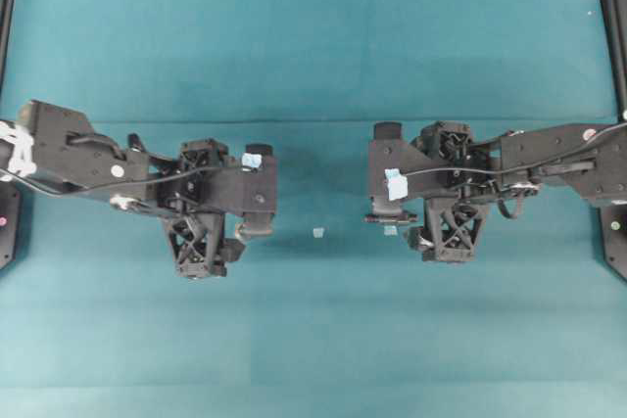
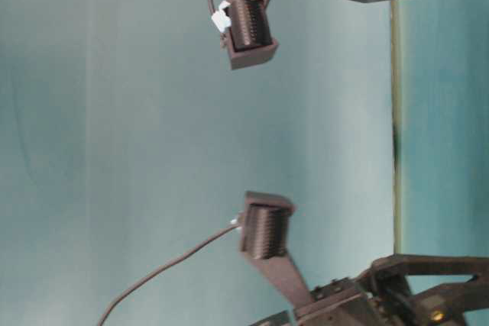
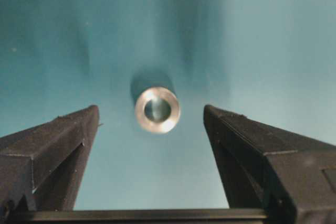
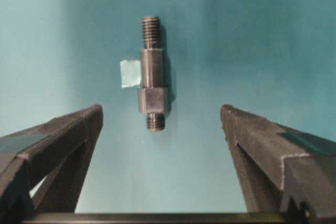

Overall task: Insert the washer onto the shaft with both hands.
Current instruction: 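Lower both grippers, opening around the washer and the shaft, then close left gripper on the washer and right gripper on the shaft's hex collar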

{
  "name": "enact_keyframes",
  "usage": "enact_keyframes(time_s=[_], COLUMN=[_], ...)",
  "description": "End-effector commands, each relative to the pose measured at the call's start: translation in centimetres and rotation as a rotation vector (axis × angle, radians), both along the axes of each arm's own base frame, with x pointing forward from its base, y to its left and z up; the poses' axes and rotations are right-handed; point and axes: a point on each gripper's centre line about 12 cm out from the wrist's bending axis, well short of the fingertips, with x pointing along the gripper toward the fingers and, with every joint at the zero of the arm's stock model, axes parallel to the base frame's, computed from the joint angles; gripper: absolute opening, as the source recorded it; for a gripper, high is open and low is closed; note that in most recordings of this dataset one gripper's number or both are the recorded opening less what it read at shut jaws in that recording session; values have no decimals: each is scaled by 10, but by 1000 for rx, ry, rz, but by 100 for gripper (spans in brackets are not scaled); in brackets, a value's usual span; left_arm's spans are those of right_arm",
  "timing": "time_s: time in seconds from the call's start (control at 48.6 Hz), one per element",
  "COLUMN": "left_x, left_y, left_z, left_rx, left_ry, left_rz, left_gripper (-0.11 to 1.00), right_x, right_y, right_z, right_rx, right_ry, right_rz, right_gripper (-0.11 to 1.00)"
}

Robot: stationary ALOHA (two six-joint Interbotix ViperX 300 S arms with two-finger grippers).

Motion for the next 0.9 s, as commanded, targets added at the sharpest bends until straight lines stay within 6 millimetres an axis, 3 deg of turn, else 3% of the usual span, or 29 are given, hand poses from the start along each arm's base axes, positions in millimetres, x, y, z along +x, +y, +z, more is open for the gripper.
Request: enact_keyframes(time_s=[0.0, 0.391, 0.884], left_x=[5, 6, 4], left_y=[-1, -1, -1], left_z=[2, -12, -21], left_rx=[0, 0, 0], left_ry=[-26, 6, 28], left_rz=[-3, -3, -3], left_gripper=[90, 90, 90], right_x=[4, 6, 8], right_y=[-1, -1, -1], right_z=[0, -23, -35], right_rx=[-7, -5, -5], right_ry=[-15, 2, 8], right_rz=[9, 12, 16], right_gripper=[93, 92, 92])
